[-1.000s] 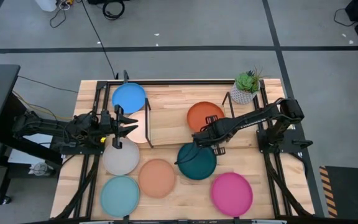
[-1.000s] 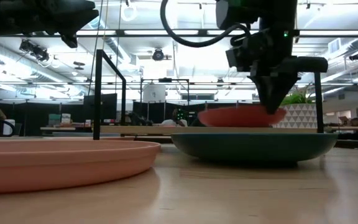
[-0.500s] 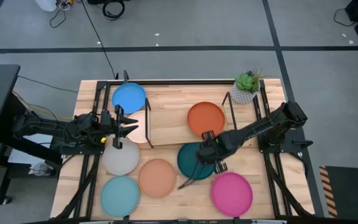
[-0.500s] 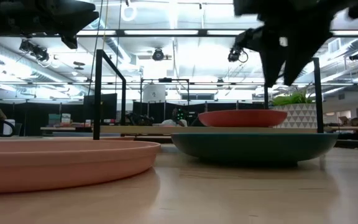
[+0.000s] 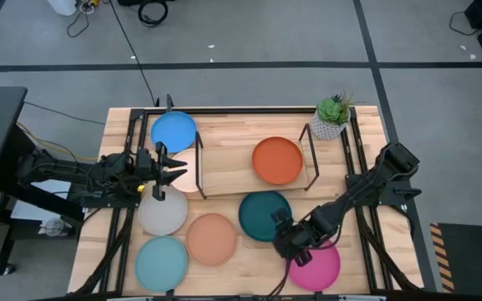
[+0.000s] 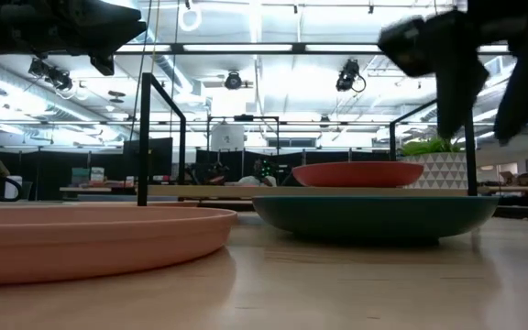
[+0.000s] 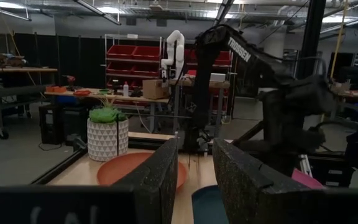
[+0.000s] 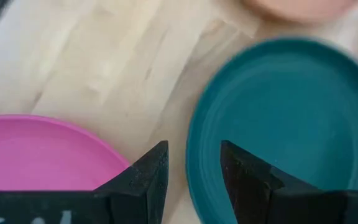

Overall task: Place and stack plates onto a shelf
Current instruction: Stack the dark green plate on top of the orange plate on the shelf

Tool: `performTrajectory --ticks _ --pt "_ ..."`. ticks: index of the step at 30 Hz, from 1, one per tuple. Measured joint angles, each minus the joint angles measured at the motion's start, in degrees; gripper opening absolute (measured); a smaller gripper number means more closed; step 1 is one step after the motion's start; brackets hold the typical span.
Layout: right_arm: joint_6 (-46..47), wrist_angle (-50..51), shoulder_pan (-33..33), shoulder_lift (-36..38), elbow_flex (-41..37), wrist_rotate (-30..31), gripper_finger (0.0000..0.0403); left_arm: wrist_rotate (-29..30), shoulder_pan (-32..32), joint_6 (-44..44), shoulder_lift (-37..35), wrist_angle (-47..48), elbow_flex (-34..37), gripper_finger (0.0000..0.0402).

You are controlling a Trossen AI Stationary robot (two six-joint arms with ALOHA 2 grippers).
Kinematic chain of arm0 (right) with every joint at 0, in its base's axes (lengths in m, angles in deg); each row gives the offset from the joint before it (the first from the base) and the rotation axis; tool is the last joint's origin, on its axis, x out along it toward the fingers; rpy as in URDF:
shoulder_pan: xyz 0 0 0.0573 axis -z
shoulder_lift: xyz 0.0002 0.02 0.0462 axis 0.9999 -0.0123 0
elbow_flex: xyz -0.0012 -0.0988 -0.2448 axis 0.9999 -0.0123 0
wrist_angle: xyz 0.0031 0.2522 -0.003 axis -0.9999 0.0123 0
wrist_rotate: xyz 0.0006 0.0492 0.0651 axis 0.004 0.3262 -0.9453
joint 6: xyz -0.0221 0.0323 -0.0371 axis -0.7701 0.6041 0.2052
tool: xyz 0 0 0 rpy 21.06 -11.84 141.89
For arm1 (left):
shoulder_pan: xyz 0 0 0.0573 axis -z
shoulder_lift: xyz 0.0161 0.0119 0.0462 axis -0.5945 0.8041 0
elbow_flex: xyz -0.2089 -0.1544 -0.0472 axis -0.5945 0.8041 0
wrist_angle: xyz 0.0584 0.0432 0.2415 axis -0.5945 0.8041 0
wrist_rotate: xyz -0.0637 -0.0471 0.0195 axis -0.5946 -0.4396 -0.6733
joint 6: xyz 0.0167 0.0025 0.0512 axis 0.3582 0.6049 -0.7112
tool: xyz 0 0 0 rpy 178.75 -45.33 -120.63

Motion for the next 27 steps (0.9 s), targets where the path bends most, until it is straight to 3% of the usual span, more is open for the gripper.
performTrajectory --ticks 16,27 --pt "2.62 -15.29 0.15 -0.02 -12.11 -0.88 0.0145 0.0 -0.01 -0.04 0.0 0.36 0.0 0.011" --pt "-2.01 -16.98 0.42 -0.04 -12.62 -3.57 0.0036 0.0 -0.02 -0.03 0.0 0.36 0.0 0.011"
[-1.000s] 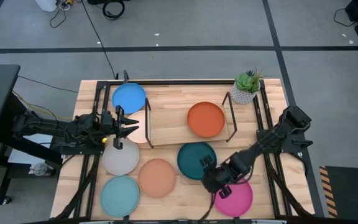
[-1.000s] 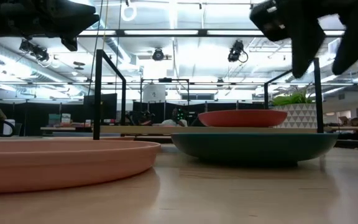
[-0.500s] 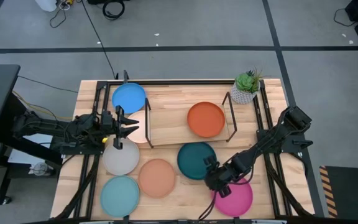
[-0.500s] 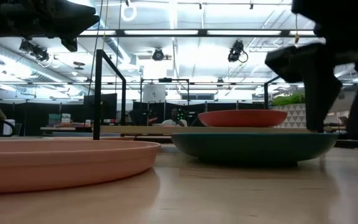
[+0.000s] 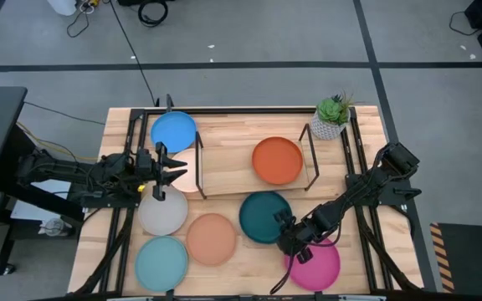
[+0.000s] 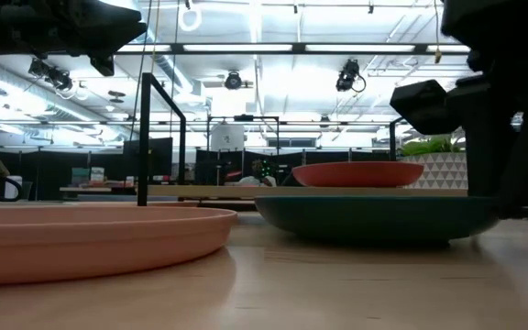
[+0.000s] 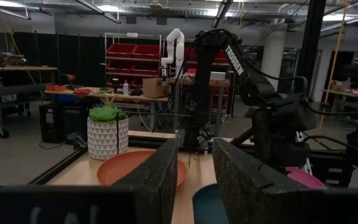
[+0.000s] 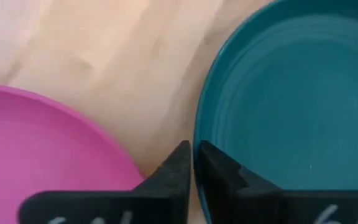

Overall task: Place and stack plates onto a shelf
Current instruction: Stack the dark green plate on top of the orange plate on the shelf

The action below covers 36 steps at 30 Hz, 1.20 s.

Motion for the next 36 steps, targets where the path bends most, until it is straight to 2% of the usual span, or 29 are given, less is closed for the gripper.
performTrajectory --ticks 5,13,15,19,23,36 --pt "-3.36 -2.19 0.0 0.93 0.4 -4.08 0.0013 0.0 0.02 -0.01 0.0 -0.02 0.0 0.011" --pt "-7.2 1.28 -0.11 5.19 7.14 -5.55 0.0028 0.0 0.01 0.05 0.0 -0.04 0.0 0.011" --pt "-7.44 5.9 -0.48 6.69 10.1 -3.5 0.0026 0.0 0.0 0.05 0.0 -0.04 0.0 0.011" --pt "-7.88 16.67 -0.9 8.88 14.99 4.76 0.0019 0.0 0.02 0.03 0.02 -0.04 0.0 0.011" --pt "-8.89 22.79 1.07 10.21 15.76 10.7 0.0021 0.0 0.02 0.03 0.0 -0.04 0.0 0.011" --pt "-9.93 33.31 17.04 10.43 12.31 12.66 0.0026 0.0 0.0 0.03 0.0 0.0 0.0 0.011"
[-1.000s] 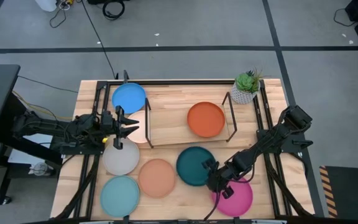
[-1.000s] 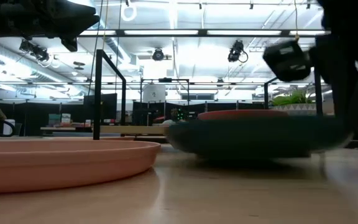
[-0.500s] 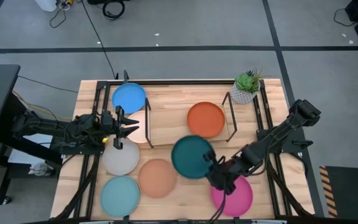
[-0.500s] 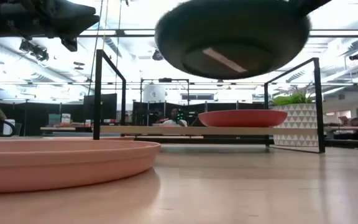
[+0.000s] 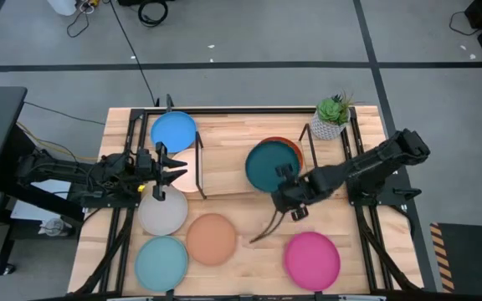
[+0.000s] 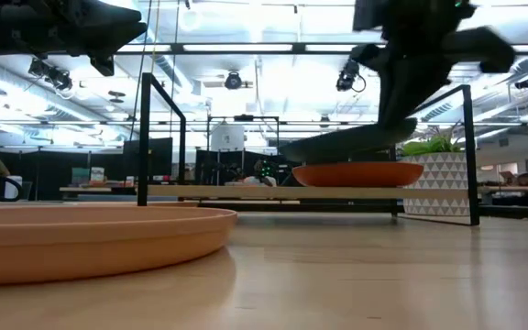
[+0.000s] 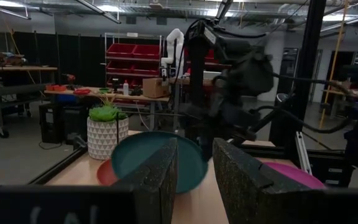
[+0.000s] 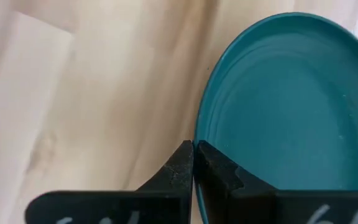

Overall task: Place and stack plates onto a shelf
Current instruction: Stack the dark green plate on top of the orange plate on the shelf

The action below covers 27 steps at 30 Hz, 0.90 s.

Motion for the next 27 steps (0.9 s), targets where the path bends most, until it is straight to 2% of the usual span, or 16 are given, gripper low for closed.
performTrajectory --ticks 6,11,20,27 --pt "0.84 1.0 3.97 0.0 -0.02 -0.21 0.0024 0.0 0.01 0.02 0.0 1.4 0.0 0.011" --pt "3.3 2.22 4.81 0.03 -0.3 0.13 0.0023 0.0 0.0 0.88 0.02 3.41 0.0 0.011" --pt "4.33 -7.68 4.83 2.33 -9.41 -0.61 0.0023 0.0 0.0 3.06 0.02 3.45 0.0 0.011" --pt "5.97 -14.1 4.75 5.19 -12.48 -7.83 0.0037 0.0 0.0 3.03 0.02 3.36 0.0 0.011"
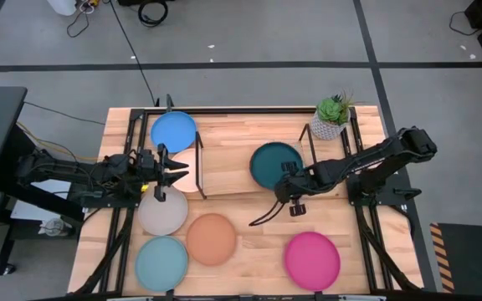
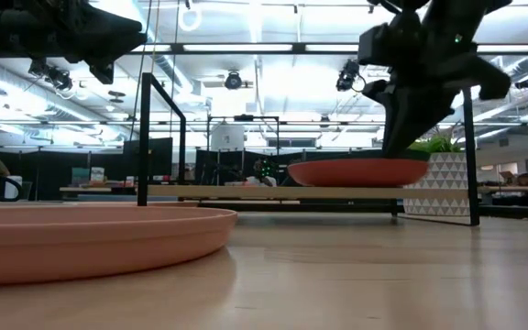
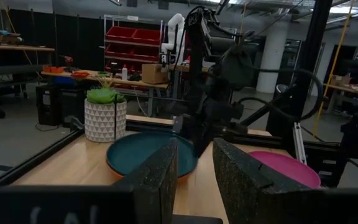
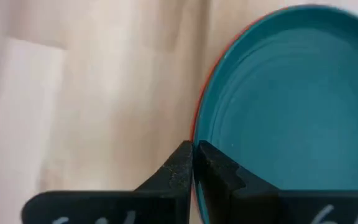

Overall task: Place and stack plates onto a shelf
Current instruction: Stack the dark green plate on top of the orange plate on the shelf, then put the brown plate on the shelf

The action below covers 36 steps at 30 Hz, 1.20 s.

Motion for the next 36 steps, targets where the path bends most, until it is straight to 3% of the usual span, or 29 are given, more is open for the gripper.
performTrajectory --ticks 14,18,20,24,30,36 --pt "2.48 1.5 -1.87 3.28 3.77 0.45 0.0076 -0.4 0.11 0.46 0.0 0.36 0.0 0.011" --pt "4.4 1.38 -4.09 3.29 4.52 0.47 0.0082 -8.3 2.28 1.37 2.29 1.33 0.0 0.011" --pt "5.15 1.38 -5.03 3.25 4.52 0.48 0.0083 -8.39 5.14 1.36 4.54 1.36 0.0 0.011" --pt "8.64 2.57 -7.26 3.47 4.52 3.54 0.0082 -1.15 13.06 -2.53 10.87 1.88 -2.45 0.011" --pt "14.03 4.89 -12.0 3.51 3.48 11.47 0.0081 9.89 25.09 -7.94 24.59 8.37 -13.42 0.011" --pt "16.22 4.09 -14.8 3.51 0.87 14.89 0.0081 11.96 30.29 -3.52 39.65 16.37 -24.33 0.011"
